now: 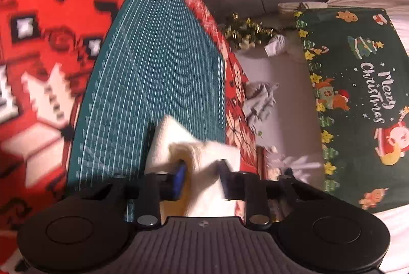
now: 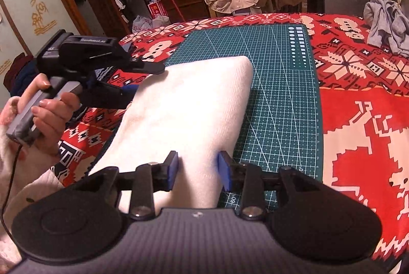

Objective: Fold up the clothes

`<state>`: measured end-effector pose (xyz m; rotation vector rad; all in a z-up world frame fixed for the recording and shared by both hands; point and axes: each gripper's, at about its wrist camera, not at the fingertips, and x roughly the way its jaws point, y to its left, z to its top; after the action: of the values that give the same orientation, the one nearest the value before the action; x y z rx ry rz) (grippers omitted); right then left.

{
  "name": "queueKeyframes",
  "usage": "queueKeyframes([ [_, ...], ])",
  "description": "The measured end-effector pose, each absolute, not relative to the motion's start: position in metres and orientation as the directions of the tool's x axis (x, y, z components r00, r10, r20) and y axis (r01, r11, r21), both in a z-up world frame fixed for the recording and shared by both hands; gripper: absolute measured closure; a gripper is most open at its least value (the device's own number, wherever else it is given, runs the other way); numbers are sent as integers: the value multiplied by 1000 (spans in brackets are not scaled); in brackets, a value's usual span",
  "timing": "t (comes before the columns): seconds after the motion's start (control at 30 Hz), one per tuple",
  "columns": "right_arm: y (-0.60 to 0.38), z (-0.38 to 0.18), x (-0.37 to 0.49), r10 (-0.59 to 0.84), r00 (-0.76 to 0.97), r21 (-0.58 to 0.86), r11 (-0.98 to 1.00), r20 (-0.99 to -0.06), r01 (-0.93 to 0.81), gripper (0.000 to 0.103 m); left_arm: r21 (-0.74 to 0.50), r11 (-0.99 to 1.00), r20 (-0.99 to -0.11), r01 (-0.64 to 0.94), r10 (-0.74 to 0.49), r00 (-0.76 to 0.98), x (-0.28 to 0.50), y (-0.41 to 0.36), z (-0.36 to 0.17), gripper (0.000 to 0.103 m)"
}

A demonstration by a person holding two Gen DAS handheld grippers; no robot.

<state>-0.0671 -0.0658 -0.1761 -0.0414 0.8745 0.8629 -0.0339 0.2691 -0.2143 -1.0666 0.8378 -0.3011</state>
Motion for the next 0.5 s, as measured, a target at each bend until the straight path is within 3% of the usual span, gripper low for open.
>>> queueKeyframes([
  [0.23, -64, -179, -63, 640, 319, 309, 673, -699, -672, 63, -532, 846, -563, -30, -327, 759, -53, 217, -180, 95],
  [0.5, -52, -161, -30, 652, 394, 288, 688, -648, -666, 64, -555, 831, -548, -39, -330, 768, -54, 220, -191, 95],
])
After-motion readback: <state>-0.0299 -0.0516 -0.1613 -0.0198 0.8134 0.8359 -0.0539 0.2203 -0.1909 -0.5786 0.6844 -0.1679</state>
